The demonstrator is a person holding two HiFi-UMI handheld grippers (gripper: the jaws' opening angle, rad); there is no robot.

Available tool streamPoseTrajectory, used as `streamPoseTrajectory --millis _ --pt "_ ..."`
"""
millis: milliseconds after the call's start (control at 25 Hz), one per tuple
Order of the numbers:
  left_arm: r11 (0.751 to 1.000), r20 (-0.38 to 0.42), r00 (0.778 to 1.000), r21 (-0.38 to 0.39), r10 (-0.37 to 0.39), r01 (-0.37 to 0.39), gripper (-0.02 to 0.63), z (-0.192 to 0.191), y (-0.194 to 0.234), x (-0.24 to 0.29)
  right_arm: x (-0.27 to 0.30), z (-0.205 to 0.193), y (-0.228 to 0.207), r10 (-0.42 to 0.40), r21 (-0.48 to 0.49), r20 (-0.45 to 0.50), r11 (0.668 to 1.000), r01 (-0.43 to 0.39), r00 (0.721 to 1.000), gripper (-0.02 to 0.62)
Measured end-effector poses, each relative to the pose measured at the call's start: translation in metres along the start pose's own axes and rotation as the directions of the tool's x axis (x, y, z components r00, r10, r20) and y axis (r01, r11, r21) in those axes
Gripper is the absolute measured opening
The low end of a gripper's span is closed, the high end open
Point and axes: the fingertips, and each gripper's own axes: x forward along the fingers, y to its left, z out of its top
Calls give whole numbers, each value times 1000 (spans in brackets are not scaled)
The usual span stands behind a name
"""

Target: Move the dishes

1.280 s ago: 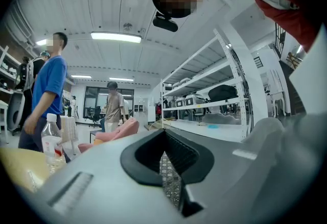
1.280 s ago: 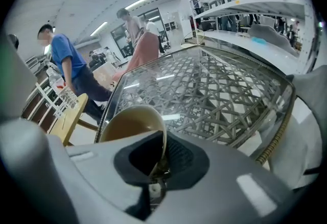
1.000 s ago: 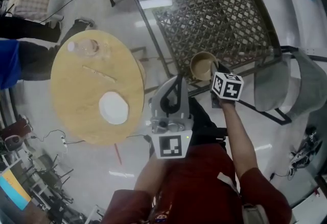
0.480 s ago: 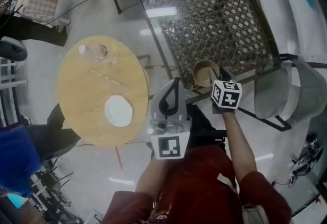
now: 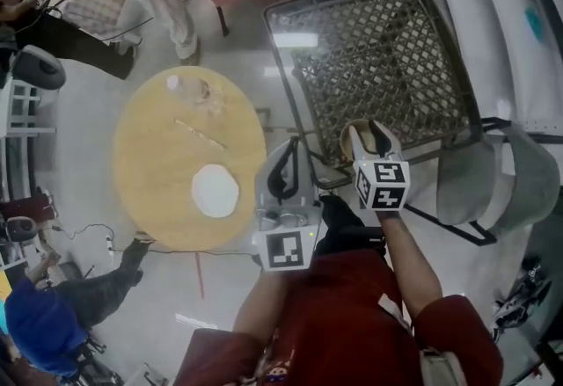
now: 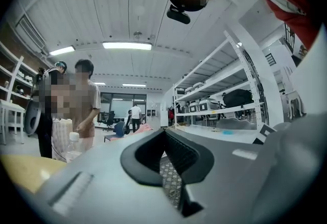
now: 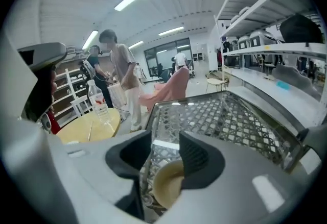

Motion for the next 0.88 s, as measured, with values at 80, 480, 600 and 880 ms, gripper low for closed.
streamPoseTrajectory --millis 80,480,600,880 --pt "1000 8 1000 0 22 -22 8 4 8 -2 -3 13 13 32 -7 35 999 -32 999 155" --pt "986 34 985 -1 169 -169 8 24 52 -25 -19 71 71 180 -129 154 979 -161 971 155" --pt "979 42 978 18 204 -204 8 29 65 -35 -22 85 90 223 -160 179 968 -196 958 155" --pt "933 45 933 32 356 -358 8 32 107 -70 -14 97 143 357 -255 162 916 -311 920 155"
